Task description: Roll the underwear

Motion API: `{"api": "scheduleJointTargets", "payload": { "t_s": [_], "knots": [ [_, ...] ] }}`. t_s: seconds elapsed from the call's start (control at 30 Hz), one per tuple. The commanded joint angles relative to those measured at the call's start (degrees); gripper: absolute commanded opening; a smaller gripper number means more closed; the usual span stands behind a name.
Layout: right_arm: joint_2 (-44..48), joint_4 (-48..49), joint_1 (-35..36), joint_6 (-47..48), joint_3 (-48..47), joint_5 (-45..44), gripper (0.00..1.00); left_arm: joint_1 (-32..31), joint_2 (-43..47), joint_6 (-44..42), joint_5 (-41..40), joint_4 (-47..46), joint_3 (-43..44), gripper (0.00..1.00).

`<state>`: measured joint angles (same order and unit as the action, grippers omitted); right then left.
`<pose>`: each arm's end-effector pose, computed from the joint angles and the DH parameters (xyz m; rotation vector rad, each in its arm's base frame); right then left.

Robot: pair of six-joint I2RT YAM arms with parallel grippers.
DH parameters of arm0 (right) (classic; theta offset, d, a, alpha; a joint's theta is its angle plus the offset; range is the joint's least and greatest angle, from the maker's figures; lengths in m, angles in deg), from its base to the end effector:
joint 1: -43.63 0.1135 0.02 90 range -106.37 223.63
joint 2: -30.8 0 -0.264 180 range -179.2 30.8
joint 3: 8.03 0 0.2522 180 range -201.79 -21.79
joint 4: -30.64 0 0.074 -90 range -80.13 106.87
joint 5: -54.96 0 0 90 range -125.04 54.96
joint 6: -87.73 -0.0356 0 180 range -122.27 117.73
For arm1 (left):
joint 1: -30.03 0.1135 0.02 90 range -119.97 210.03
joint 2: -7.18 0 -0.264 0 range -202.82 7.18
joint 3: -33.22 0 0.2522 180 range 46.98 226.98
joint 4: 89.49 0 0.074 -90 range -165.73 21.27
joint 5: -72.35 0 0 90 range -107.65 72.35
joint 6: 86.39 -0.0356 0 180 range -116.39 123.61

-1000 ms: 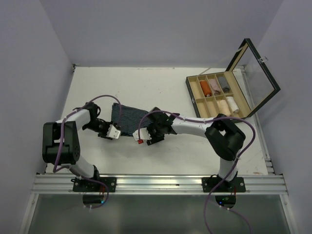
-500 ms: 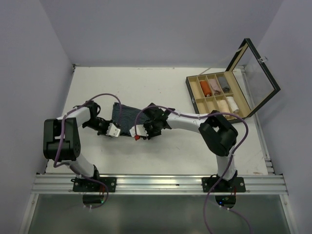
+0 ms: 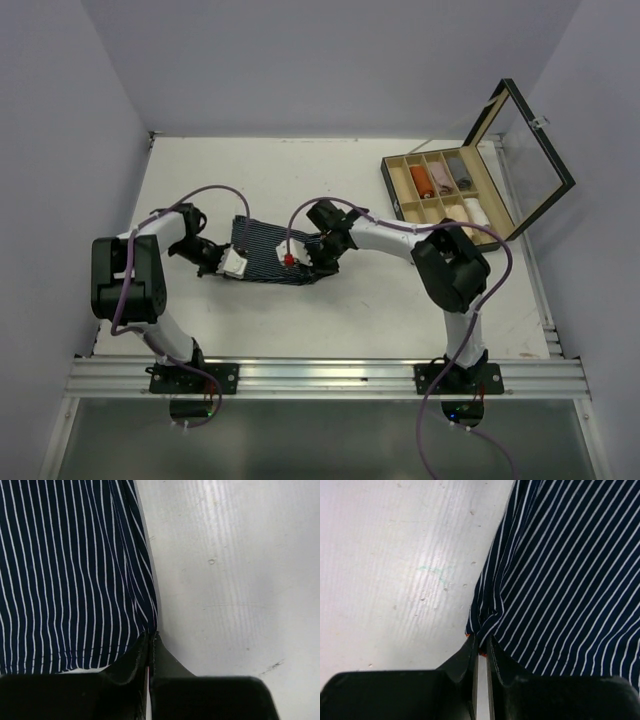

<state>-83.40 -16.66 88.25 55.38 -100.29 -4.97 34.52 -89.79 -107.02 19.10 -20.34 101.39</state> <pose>0.2717 0.2932 0.1621 -2.1475 1.5630 0.6528 0.2597 -0.0010 0.1525 2.0458 1.6129 -0.6168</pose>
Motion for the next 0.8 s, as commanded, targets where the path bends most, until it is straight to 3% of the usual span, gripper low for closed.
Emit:
{"api": "scheduleJointTargets", "payload": {
  "t_s": [0.0, 0.2, 0.33, 0.5, 0.77],
  "knots": [
    [4.0, -6.5, -0.7, -4.8, -0.5, 6.0, 0.0, 0.6, 0.9, 0.4, -0.5, 9.1, 1.8, 0.0],
    [3.8, -10.5, -2.0, -13.2, -2.2, 13.1, 0.0, 0.6, 0.6, 2.3, 2.1, 19.6, 5.0, 0.0],
    [0.9, -14.8, -4.6, -19.1, -5.1, 21.8, 0.0, 0.4, -0.6, 13.6, 3.0, 20.2, 10.5, 0.0],
    [-3.7, -19.7, -9.5, -24.4, -10.3, 29.2, 0.0, 0.5, -5.0, 19.7, 3.4, 20.3, 16.3, 0.0],
    [-7.7, -13.5, -14.3, -37.0, -11.3, 34.9, 0.0, 0.5, -17.5, 36.2, 10.3, 20.2, 32.9, 0.0]
  ]
}}
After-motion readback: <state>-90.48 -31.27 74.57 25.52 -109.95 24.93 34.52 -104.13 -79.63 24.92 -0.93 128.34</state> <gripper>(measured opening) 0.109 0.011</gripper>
